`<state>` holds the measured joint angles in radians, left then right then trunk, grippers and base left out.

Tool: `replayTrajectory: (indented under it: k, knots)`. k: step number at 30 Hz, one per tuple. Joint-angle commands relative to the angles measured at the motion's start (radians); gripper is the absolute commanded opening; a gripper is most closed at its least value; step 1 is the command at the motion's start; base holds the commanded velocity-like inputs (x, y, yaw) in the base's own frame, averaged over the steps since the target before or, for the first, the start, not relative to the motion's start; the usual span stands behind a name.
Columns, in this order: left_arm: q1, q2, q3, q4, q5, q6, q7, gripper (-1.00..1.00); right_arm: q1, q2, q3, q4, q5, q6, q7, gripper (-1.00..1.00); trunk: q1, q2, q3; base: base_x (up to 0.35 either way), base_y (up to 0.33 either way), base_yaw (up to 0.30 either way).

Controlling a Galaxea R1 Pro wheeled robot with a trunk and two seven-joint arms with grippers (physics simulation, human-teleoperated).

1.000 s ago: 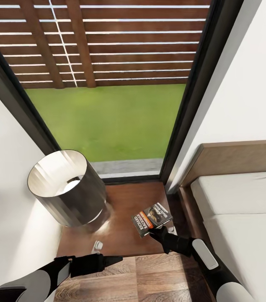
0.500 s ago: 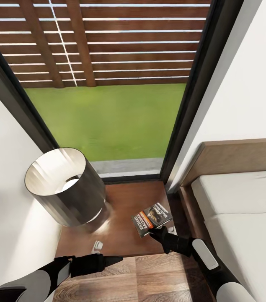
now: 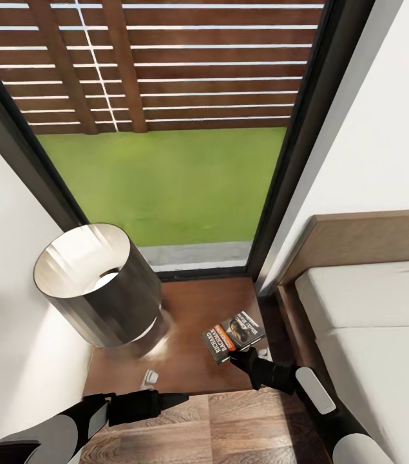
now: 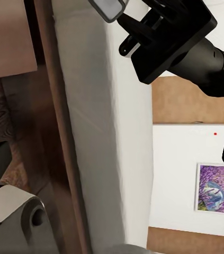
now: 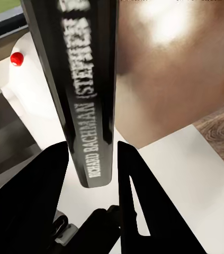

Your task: In the bedroom, move the book from the bed onto either nightstand, and place the two sandals side by side next to the bed.

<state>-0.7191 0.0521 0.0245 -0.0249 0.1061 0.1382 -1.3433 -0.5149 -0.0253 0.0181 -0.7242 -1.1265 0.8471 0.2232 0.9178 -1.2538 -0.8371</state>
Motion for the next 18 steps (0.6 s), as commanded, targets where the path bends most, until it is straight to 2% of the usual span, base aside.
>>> replayTrajectory:
  k: [1, 13, 18]
  knots:
    - [0.0, 0.0, 0.002, 0.0, 0.001, 0.011, -0.004, 1.0, 0.0, -0.001, 0.002, 0.0, 0.004, 0.001, 0.007, -1.0, 0.0, -0.001, -0.001, 0.0, 0.0, 0.0]
    - [0.0, 0.0, 0.002, 0.0, 0.001, 0.011, -0.004, 1.0, 0.0, -0.001, 0.002, 0.0, 0.004, 0.001, 0.007, -1.0, 0.0, -0.001, -0.001, 0.0, 0.0, 0.0]
    - [0.0, 0.0, 0.002, 0.0, 0.001, 0.011, -0.004, 1.0, 0.0, -0.001, 0.002, 0.0, 0.004, 0.001, 0.007, -1.0, 0.019, -0.036, -0.016, 0.0, 0.0, 0.0]
